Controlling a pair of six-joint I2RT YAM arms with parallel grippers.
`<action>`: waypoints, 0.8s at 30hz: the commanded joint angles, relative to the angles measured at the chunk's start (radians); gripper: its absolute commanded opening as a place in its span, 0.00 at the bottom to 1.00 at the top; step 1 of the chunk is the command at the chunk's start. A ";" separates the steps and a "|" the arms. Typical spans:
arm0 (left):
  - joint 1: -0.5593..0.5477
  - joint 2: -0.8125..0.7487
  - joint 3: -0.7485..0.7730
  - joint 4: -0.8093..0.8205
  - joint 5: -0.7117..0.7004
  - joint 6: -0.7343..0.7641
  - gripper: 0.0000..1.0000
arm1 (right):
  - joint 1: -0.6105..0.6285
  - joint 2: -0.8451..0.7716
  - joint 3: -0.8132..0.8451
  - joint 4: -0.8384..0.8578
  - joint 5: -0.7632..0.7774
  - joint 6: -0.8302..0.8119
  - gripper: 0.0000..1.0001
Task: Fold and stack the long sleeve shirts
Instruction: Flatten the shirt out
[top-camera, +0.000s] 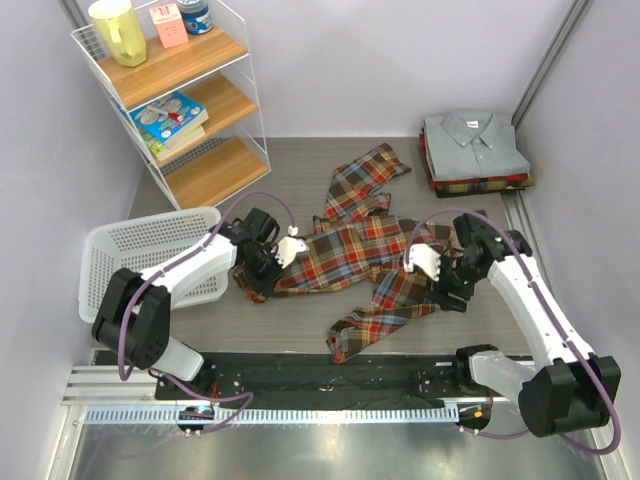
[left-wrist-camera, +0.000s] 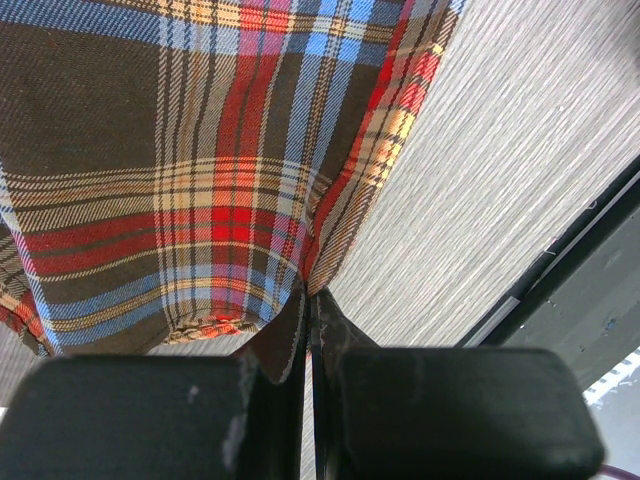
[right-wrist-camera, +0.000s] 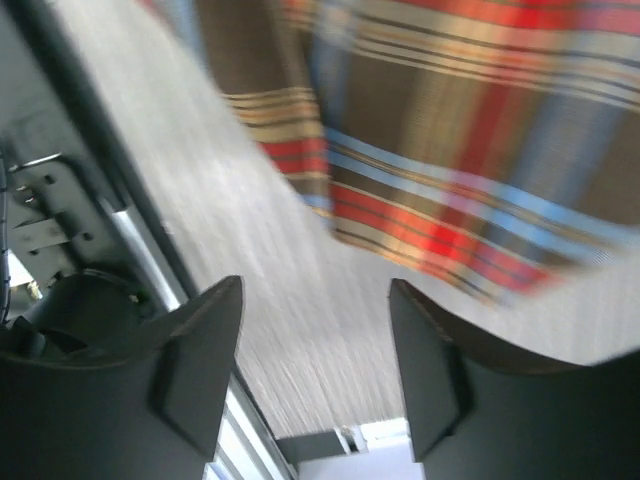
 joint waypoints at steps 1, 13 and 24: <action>0.006 0.001 0.020 0.003 0.036 -0.013 0.00 | 0.070 0.033 -0.087 0.111 0.014 -0.013 0.68; 0.008 -0.008 -0.012 0.012 0.026 -0.010 0.00 | 0.170 0.103 -0.307 0.403 0.146 0.028 0.67; 0.041 -0.066 0.017 0.001 0.045 -0.021 0.00 | 0.167 0.013 -0.280 0.682 0.307 0.246 0.01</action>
